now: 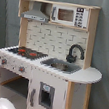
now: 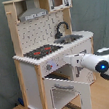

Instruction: Play with the kitchen

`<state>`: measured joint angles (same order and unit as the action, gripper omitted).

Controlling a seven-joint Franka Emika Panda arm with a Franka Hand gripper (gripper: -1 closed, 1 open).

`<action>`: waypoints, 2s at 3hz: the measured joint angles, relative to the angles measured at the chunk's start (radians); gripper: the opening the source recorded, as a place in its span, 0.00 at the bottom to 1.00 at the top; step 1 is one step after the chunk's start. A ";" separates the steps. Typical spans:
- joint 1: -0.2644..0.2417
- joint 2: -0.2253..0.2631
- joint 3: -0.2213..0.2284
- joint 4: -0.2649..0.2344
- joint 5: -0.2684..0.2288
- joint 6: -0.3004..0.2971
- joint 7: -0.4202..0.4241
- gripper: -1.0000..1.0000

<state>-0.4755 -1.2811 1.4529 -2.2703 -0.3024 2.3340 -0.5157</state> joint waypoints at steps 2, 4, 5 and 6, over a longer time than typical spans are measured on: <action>-0.001 -0.112 -0.007 -0.088 0.000 0.170 0.020 1.00; 0.000 -0.190 -0.008 -0.189 0.000 0.364 0.093 1.00; -0.001 -0.216 -0.005 -0.238 0.000 0.465 0.127 1.00; -0.006 -0.220 -0.001 -0.264 0.000 0.567 0.156 1.00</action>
<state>-0.4818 -1.5014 1.4515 -2.5341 -0.3022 2.9007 -0.3594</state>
